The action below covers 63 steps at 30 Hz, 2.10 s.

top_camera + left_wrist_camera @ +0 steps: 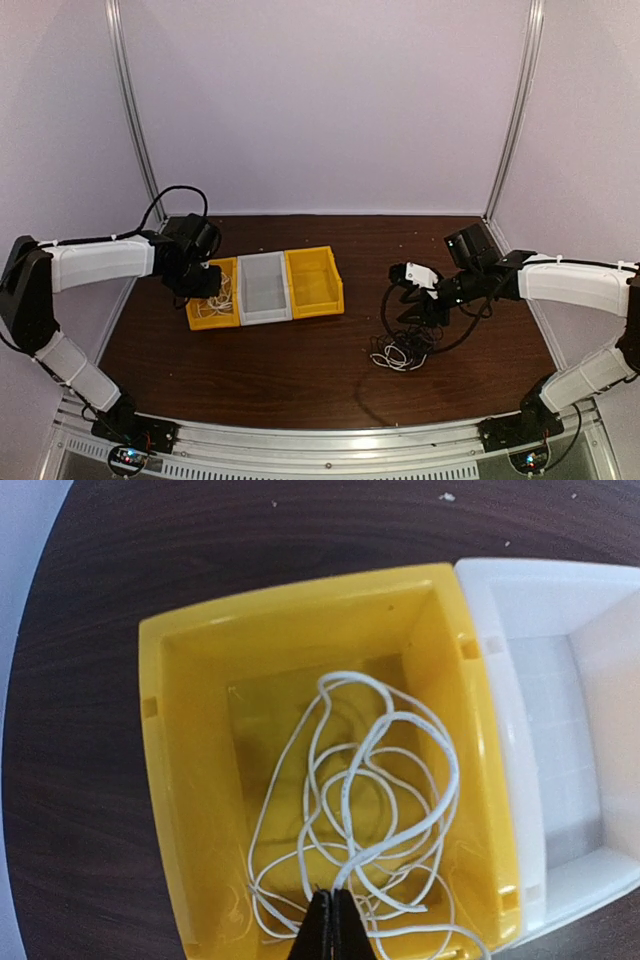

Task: Untangle the cables

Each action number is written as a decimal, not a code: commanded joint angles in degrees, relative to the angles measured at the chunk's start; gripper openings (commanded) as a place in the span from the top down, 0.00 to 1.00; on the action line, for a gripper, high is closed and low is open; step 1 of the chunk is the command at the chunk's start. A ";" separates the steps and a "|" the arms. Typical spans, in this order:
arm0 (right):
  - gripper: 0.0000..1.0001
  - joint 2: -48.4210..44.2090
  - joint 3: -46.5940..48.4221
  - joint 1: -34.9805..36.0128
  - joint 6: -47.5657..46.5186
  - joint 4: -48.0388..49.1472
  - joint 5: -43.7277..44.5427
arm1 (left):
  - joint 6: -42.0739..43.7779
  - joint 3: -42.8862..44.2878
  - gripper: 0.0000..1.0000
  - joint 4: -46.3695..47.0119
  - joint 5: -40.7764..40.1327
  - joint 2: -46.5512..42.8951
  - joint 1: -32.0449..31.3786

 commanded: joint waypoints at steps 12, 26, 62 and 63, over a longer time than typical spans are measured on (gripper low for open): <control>0.50 0.35 0.77 -0.02 -0.53 -0.66 0.83 | -0.35 4.93 0.89 -1.00 0.19 3.87 0.32; 0.50 -0.67 0.93 -0.09 -0.41 -0.76 1.18 | 5.88 12.85 0.43 -8.03 3.11 -8.39 -0.19; 0.46 -6.38 -4.05 -3.11 -2.42 -11.13 6.73 | -6.71 11.18 0.49 41.47 25.52 26.65 -34.31; 0.47 -5.88 -4.05 -3.10 -2.01 -10.67 6.93 | -6.61 11.31 0.49 41.35 25.38 27.05 -34.33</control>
